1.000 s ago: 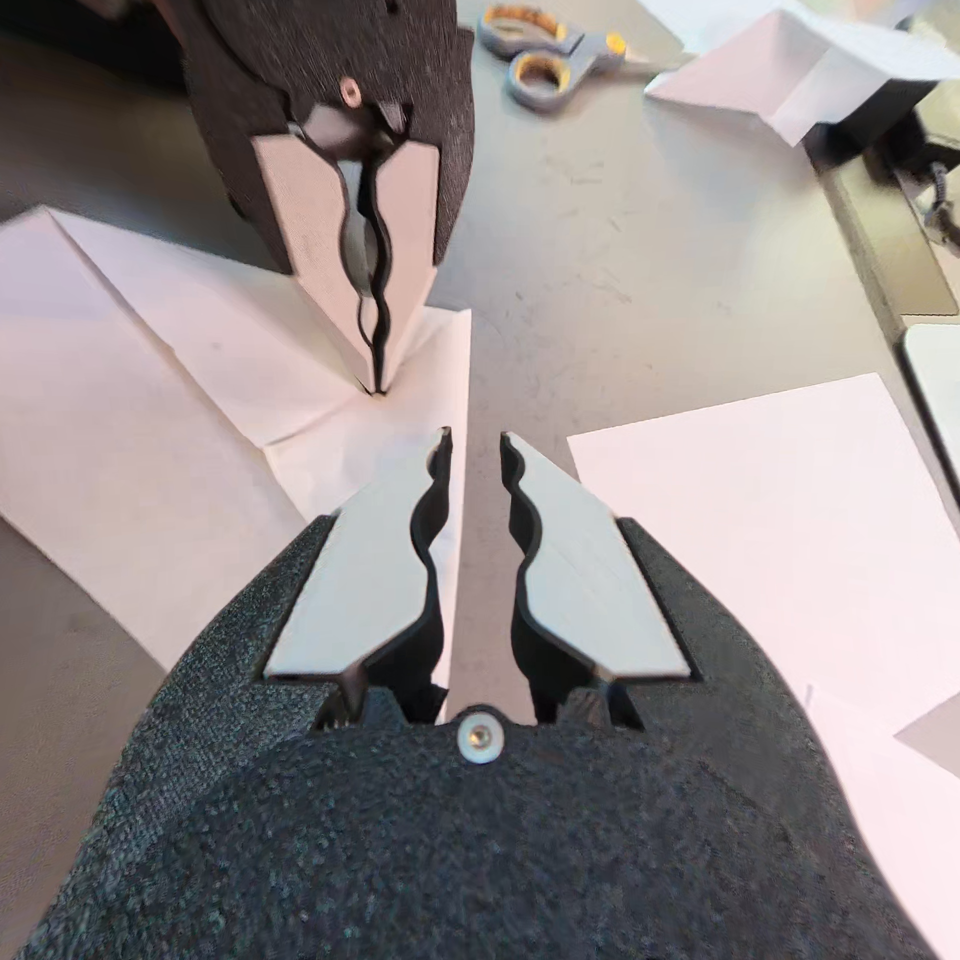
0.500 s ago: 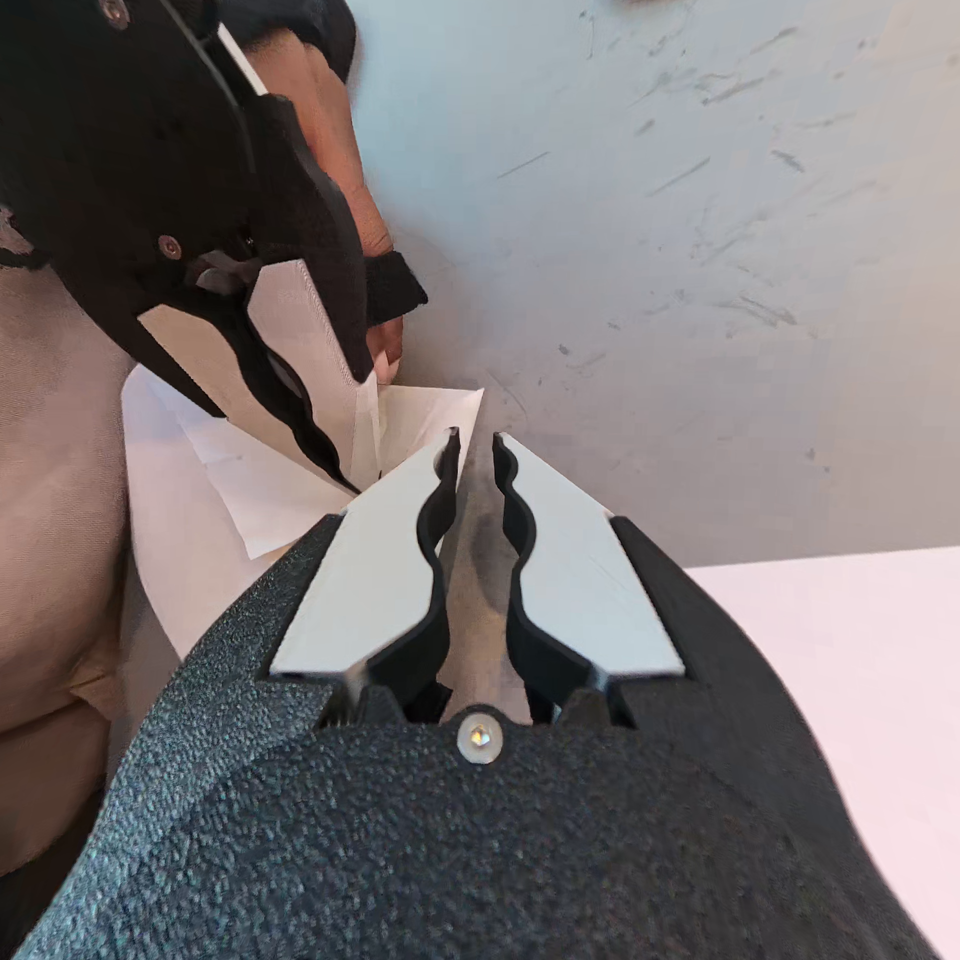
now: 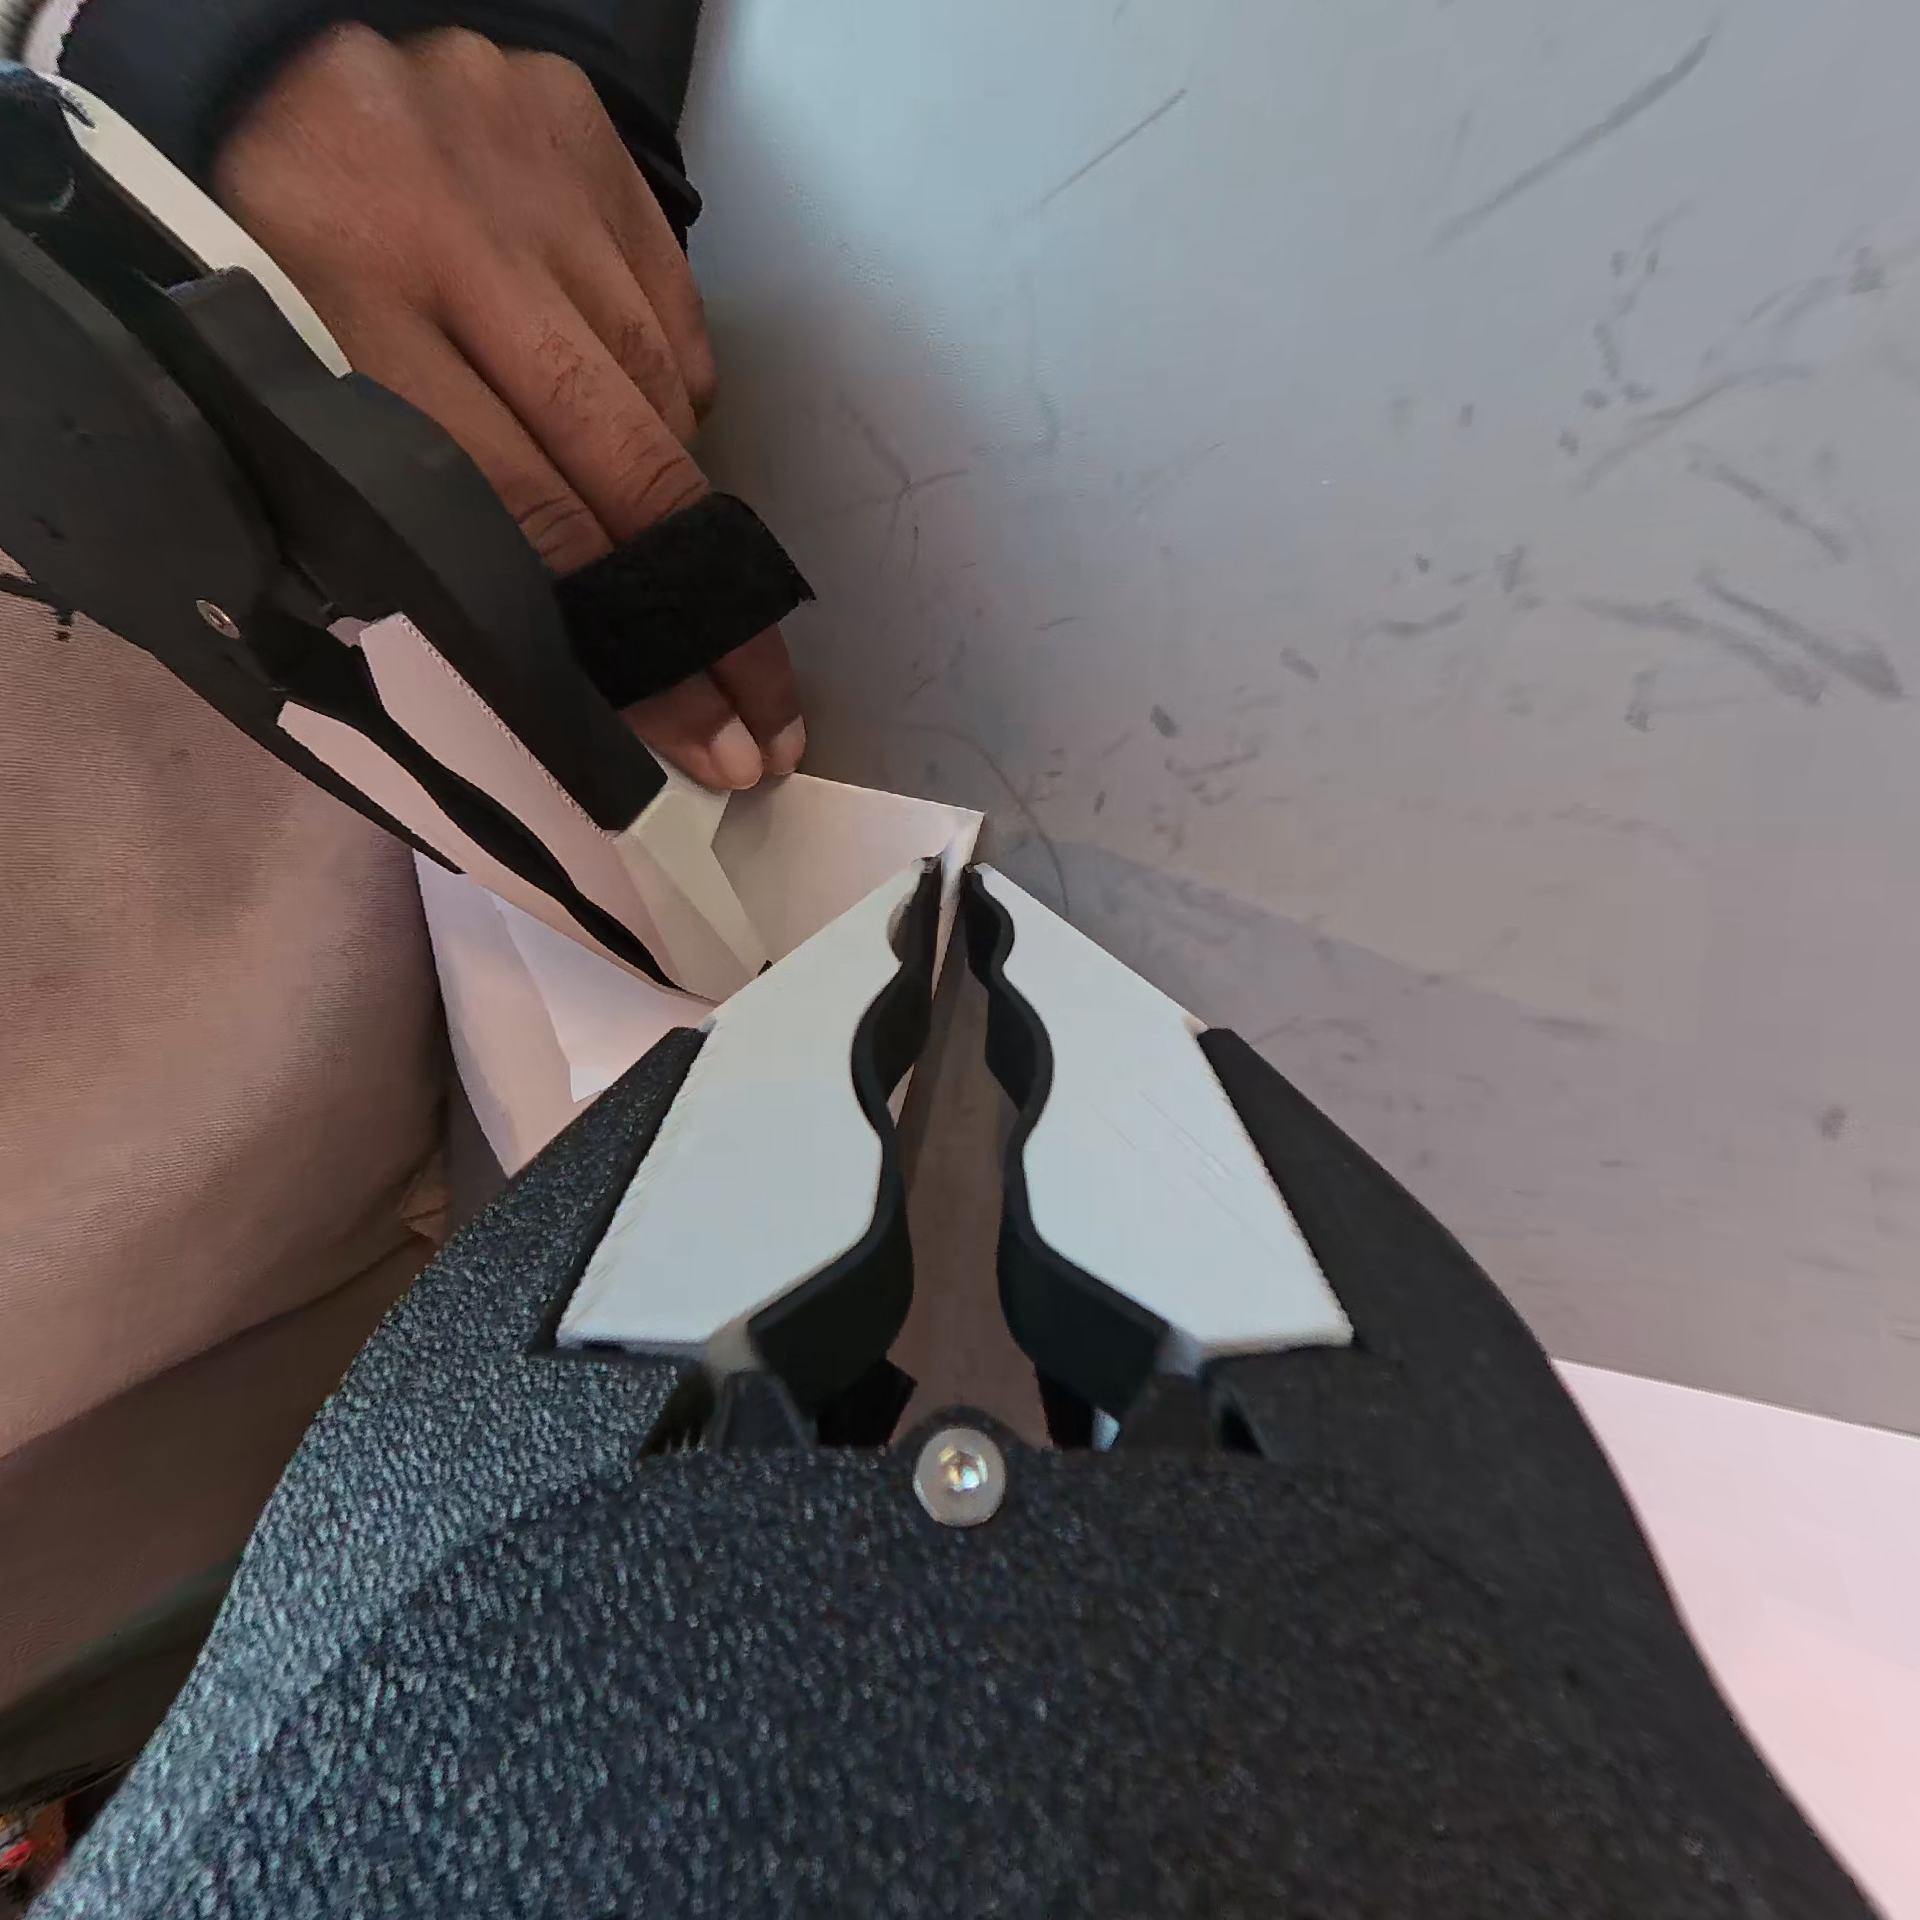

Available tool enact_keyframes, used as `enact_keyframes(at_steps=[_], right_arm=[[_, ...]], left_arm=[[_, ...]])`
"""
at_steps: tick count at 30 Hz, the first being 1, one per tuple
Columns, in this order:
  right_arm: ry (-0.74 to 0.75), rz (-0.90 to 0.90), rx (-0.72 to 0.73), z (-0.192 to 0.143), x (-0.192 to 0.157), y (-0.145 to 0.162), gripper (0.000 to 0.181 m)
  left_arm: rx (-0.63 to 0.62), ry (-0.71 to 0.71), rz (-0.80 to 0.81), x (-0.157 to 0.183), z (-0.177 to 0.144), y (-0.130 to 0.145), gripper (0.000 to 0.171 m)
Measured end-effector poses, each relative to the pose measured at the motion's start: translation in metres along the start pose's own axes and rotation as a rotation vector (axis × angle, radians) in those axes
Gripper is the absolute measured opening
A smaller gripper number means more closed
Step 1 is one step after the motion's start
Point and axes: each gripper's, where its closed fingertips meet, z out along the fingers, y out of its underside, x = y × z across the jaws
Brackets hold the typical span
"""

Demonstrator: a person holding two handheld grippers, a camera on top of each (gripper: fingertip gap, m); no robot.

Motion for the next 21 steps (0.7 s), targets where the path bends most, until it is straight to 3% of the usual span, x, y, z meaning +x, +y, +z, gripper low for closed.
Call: enact_keyframes(at_steps=[11, 14, 21], right_arm=[[0.039, 0.007, 0.038, 0.000, 0.001, 0.000, 0.000], [0.002, 0.034, 0.081, -0.002, -0.002, -0.003, 0.006], [-0.003, 0.038, 0.121, -0.011, 0.006, -0.009, 0.000]], left_arm=[[0.022, -0.019, 0.016, 0.000, 0.000, 0.000, 0.000], [0.025, -0.020, 0.019, -0.001, 0.000, 0.000, 0.000], [0.039, -0.019, 0.041, 0.000, -0.001, -0.001, 0.000]])
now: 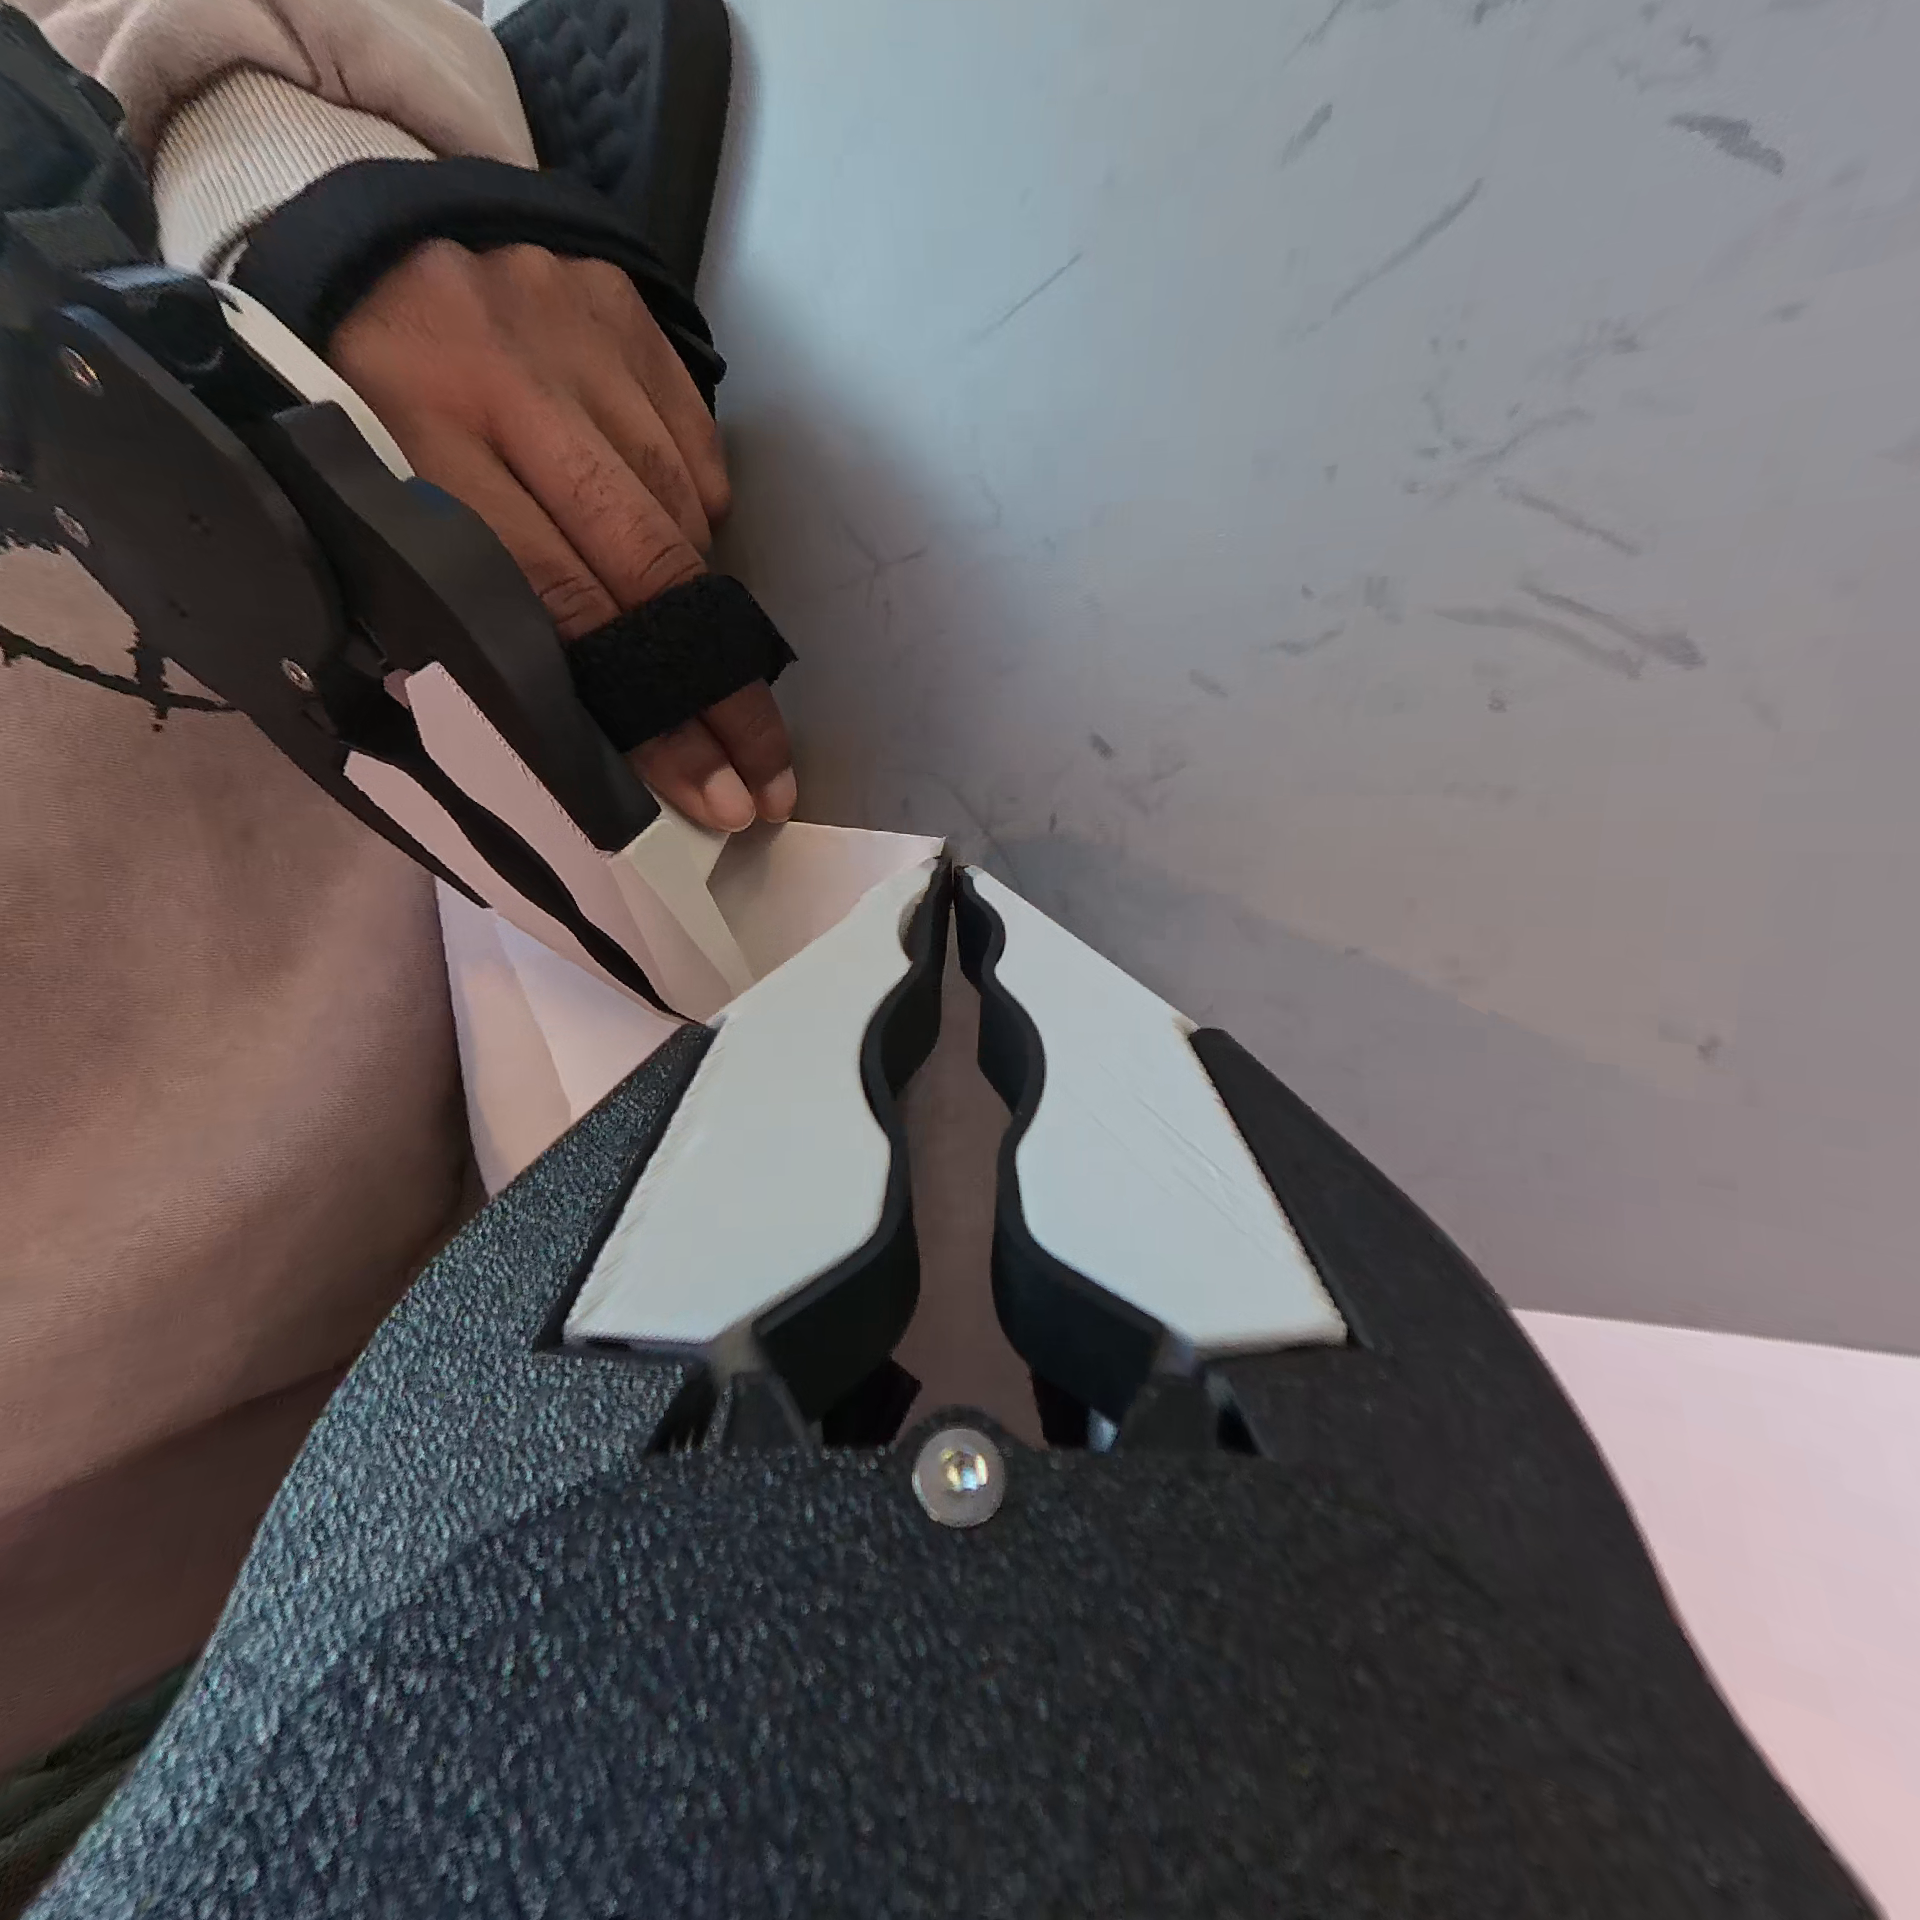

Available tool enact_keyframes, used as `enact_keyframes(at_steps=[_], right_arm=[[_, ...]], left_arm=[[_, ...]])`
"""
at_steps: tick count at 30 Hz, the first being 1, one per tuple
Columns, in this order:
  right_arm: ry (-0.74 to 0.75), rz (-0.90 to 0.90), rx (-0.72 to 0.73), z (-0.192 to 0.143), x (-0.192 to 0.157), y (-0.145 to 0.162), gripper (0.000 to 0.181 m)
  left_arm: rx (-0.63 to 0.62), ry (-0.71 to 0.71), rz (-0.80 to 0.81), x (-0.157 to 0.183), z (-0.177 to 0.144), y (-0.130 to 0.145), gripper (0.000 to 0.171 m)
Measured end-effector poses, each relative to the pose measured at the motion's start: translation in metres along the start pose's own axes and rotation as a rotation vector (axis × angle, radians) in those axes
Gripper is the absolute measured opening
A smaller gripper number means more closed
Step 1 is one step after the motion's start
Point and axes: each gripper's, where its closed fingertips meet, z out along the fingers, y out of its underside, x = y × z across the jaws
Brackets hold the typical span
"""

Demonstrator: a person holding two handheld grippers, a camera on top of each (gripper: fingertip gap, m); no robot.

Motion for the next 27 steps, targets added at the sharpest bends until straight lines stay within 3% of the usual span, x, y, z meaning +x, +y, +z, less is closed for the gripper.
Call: enact_keyframes(at_steps=[2, 6, 27], right_arm=[[0.004, -0.076, -0.015, 0.005, -0.009, -0.001, 0.000], [0.147, -0.228, -0.064, 0.010, -0.006, 0.003, 0.000], [0.427, -0.393, -0.066, 0.014, -0.001, 0.006, 0.000]], left_arm=[[0.001, 0.001, 0.001, 0.000, 0.000, 0.000, 0.000], [0.004, -0.002, 0.007, 0.000, 0.000, 0.000, 0.000], [0.012, -0.019, 0.009, 0.001, -0.001, -0.001, 0.000]])
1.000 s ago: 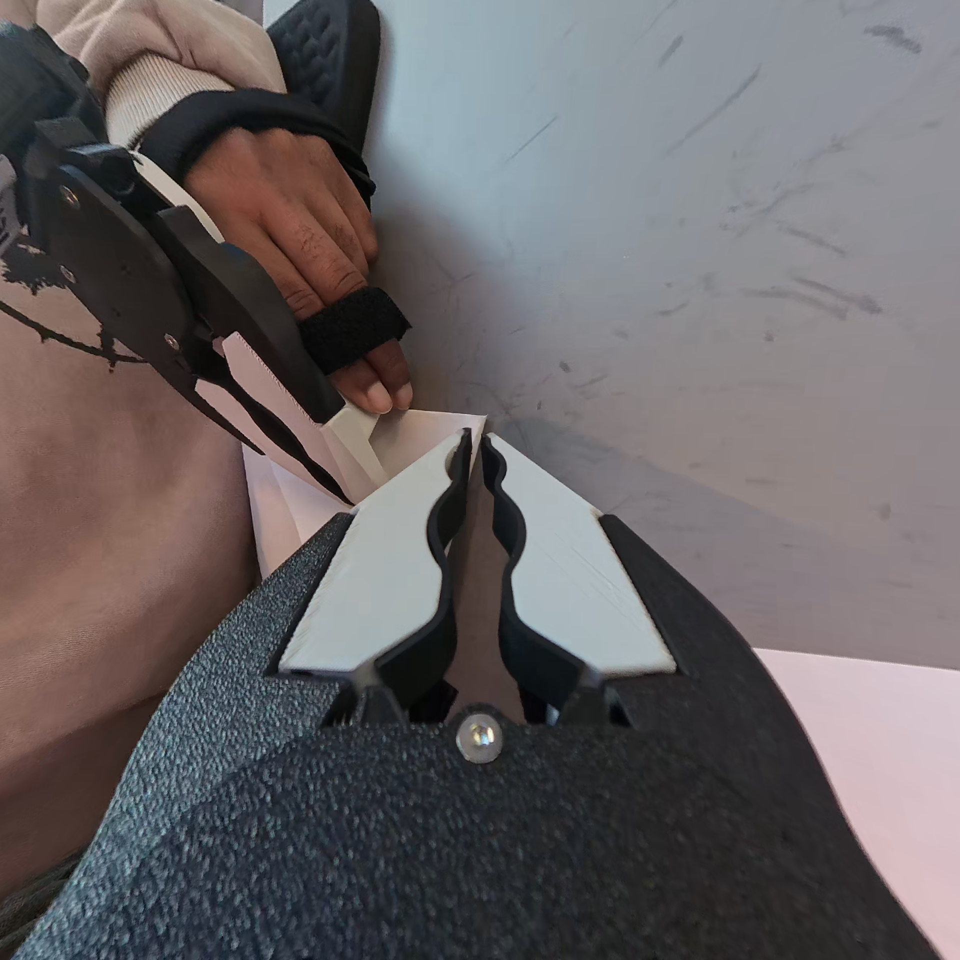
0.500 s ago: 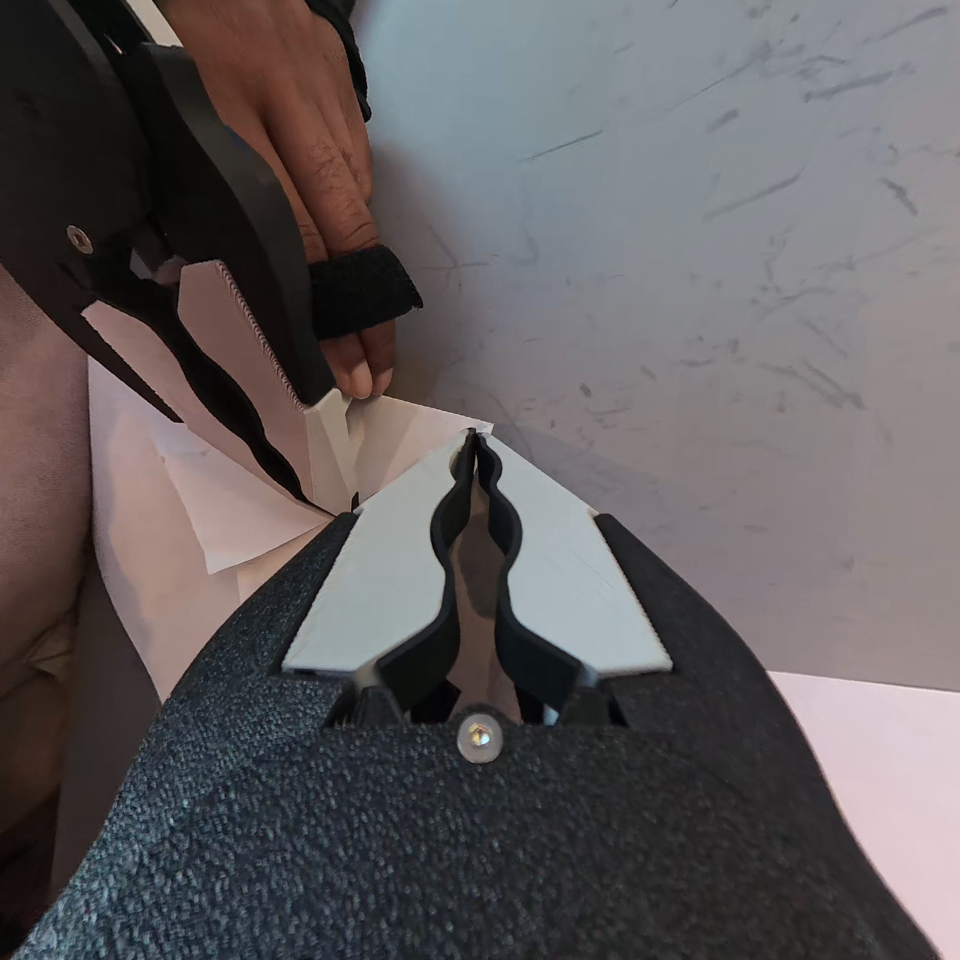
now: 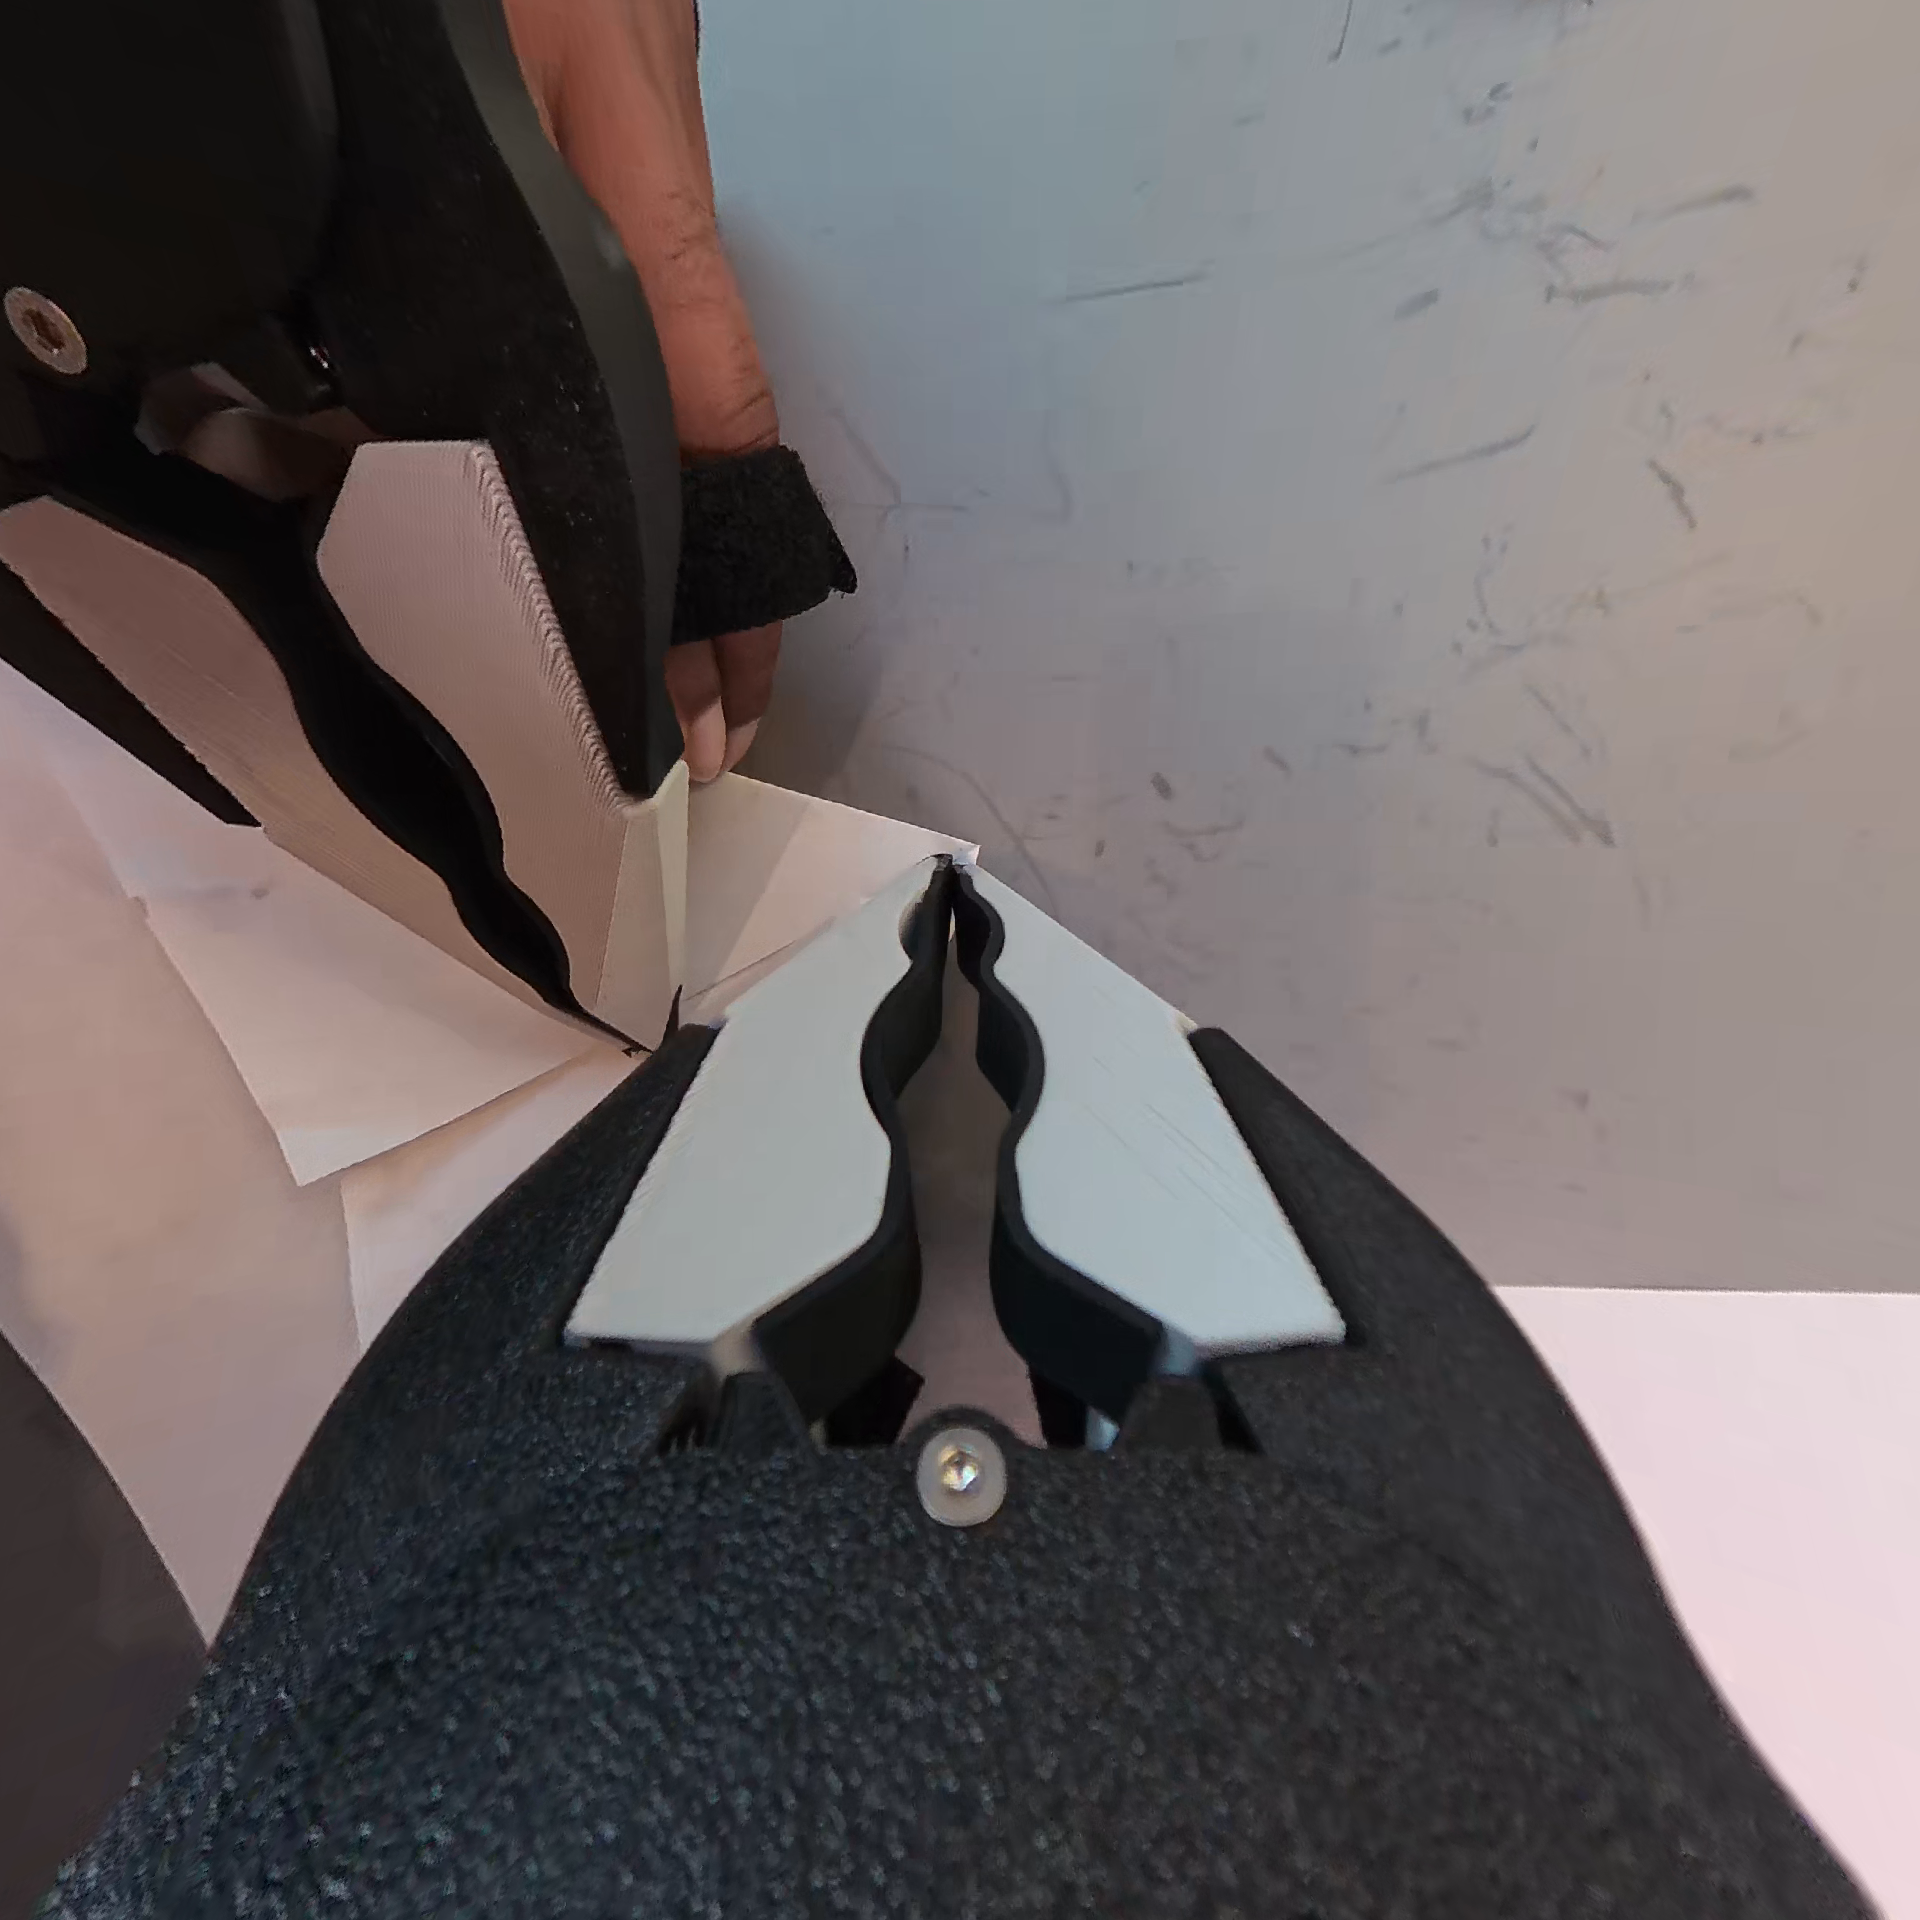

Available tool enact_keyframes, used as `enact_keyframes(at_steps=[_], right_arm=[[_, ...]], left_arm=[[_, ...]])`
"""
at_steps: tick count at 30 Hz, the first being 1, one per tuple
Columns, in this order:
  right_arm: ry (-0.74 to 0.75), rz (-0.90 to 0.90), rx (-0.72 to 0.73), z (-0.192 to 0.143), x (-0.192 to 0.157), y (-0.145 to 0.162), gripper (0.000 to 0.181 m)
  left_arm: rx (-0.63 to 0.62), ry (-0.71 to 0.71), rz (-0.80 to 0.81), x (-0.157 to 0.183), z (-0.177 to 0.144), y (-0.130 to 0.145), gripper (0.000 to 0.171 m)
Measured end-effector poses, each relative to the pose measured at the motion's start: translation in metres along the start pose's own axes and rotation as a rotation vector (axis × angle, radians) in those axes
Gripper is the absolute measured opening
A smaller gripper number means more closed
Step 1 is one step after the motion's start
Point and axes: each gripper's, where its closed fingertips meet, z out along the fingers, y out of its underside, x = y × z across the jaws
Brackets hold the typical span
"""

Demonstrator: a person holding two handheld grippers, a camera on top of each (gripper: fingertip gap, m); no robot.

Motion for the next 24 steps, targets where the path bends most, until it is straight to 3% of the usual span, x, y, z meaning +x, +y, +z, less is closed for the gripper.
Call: enact_keyframes(at_steps=[5, 7, 9, 11, 17, 24], right_arm=[[0.006, 0.032, -0.005, 0.000, 0.000, 0.000, 0.000], [0.004, 0.041, 0.005, 0.000, 0.000, 0.000, 0.000], [0.005, 0.050, 0.024, 0.000, 0.000, 0.000, 0.000], [0.010, 0.053, 0.040, 0.001, 0.000, 0.000, 0.000], [0.028, 0.048, 0.065, 0.001, 0.000, 0.000, 0.000], [0.040, 0.035, 0.073, 0.001, 0.000, 0.000, 0.000]], left_arm=[[0.001, 0.015, -0.044, -0.001, -0.004, 0.000, 0.000], [0.061, 0.061, -0.135, -0.008, -0.018, -0.006, 0.000], [0.141, 0.106, -0.256, -0.023, -0.037, -0.011, 0.000], [0.187, 0.046, -0.355, -0.051, -0.048, -0.007, 0.000], [-0.011, -0.036, -0.322, -0.070, -0.023, 0.023, 0.000], [-0.067, -0.089, -0.229, -0.069, -0.020, 0.028, 0.000]])
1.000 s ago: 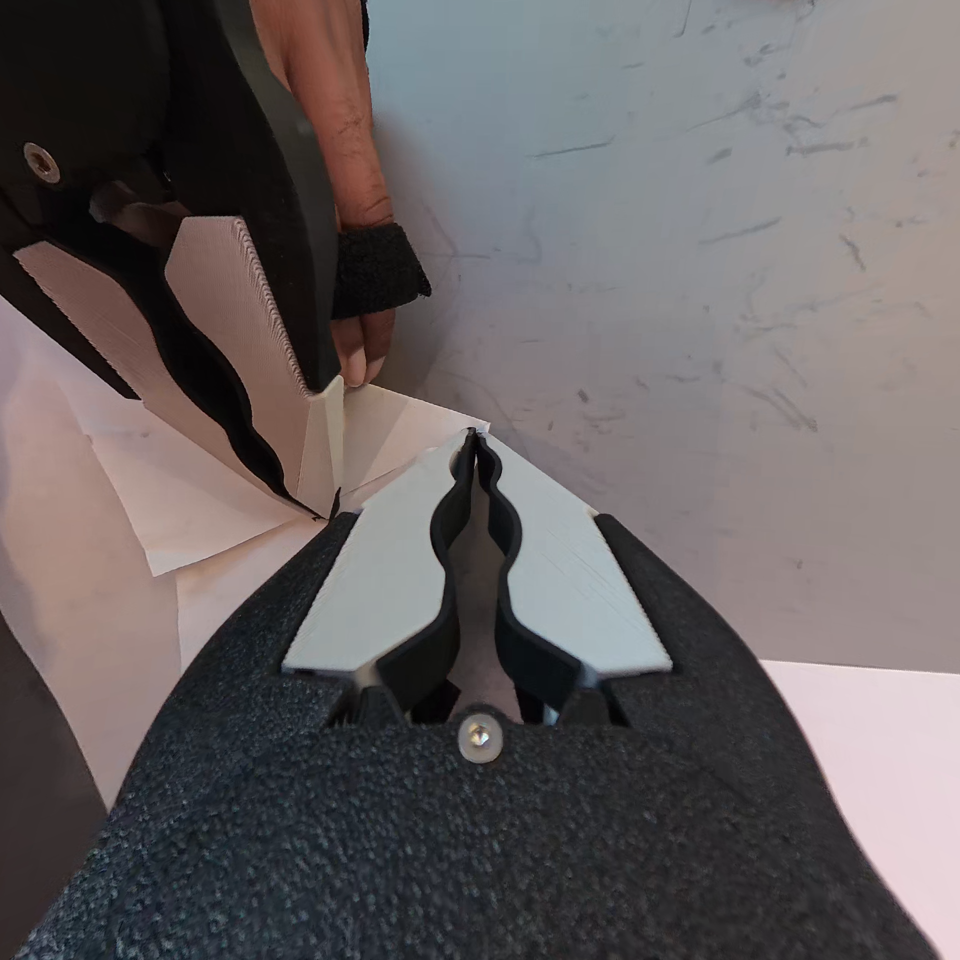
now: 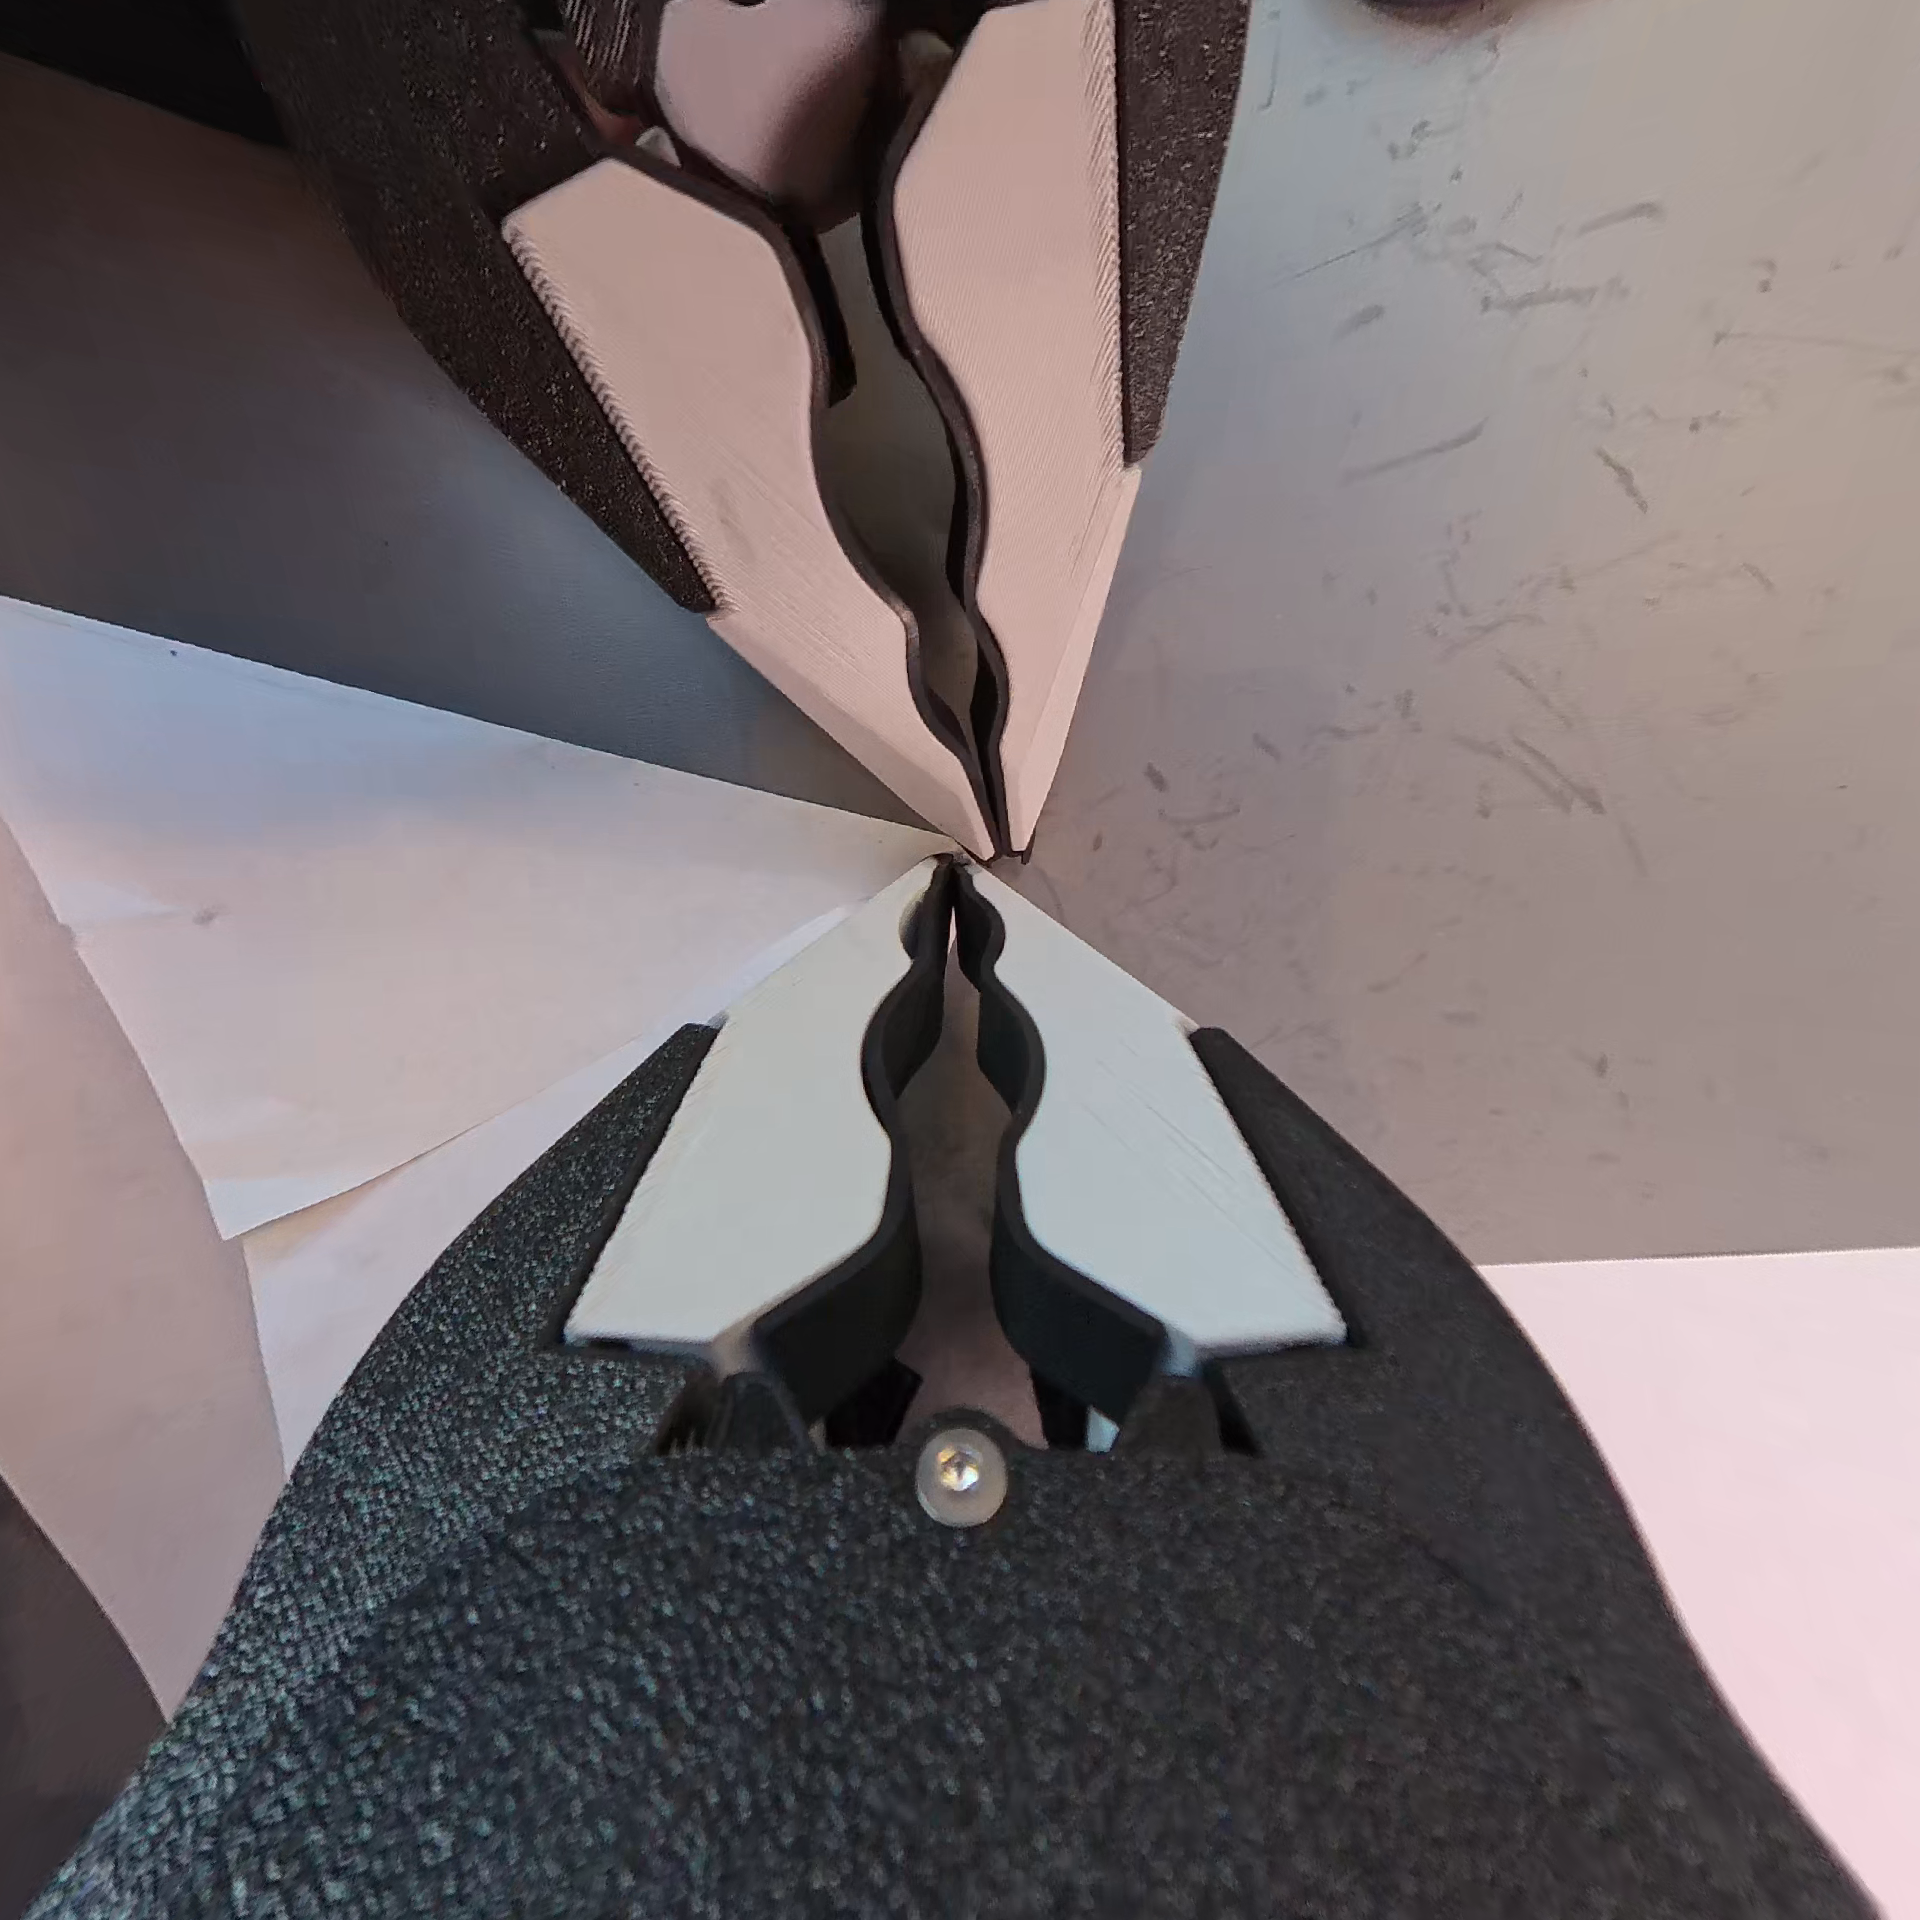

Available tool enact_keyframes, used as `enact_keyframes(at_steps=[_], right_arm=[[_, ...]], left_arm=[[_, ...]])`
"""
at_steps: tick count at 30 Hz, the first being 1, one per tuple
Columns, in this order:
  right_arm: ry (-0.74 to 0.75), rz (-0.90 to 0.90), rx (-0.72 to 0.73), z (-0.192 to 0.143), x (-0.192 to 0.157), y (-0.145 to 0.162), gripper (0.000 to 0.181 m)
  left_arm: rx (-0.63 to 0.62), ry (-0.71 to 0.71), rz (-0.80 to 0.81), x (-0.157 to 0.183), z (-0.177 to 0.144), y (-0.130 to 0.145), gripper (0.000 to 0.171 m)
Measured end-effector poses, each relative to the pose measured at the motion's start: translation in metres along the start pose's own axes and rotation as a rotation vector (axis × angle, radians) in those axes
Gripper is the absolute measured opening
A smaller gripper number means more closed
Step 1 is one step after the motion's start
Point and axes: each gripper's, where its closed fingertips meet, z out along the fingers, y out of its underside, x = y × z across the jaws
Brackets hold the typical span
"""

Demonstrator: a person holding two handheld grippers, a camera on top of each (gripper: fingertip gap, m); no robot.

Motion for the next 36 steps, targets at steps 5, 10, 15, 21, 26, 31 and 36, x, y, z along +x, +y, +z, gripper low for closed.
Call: enact_keyframes(at_steps=[5, 10, 15, 21, 26, 31, 36], right_arm=[[0.013, -0.007, 0.004, 0.000, 0.000, 0.000, 0.000], [0.052, -0.031, 0.010, 0.000, 0.000, 0.000, 0.000], [0.057, -0.039, 0.015, 0.000, 0.000, 0.000, 0.000], [0.054, -0.047, 0.016, 0.000, 0.000, 0.000, 0.000], [0.068, -0.051, 0.017, -0.001, 0.001, 0.000, 0.000], [0.071, 0.010, 0.031, -0.004, 0.003, 0.002, 0.000], [0.041, 0.097, 0.048, -0.006, 0.004, 0.001, 0.000]], left_arm=[[-0.025, -0.096, 0.167, -0.001, 0.000, 0.001, 0.000], [0.006, -0.176, 0.276, -0.003, -0.001, 0.001, 0.000], [0.089, -0.100, 0.172, 0.000, -0.010, -0.009, 0.000], [0.012, -0.109, 0.243, 0.002, -0.001, 0.001, 0.000], [-0.013, -0.154, 0.260, 0.000, -0.001, 0.002, 0.000], [-0.021, -0.138, 0.216, -0.002, 0.000, 0.001, 0.000], [-0.022, -0.096, 0.143, -0.002, 0.000, 0.001, 0.000]])
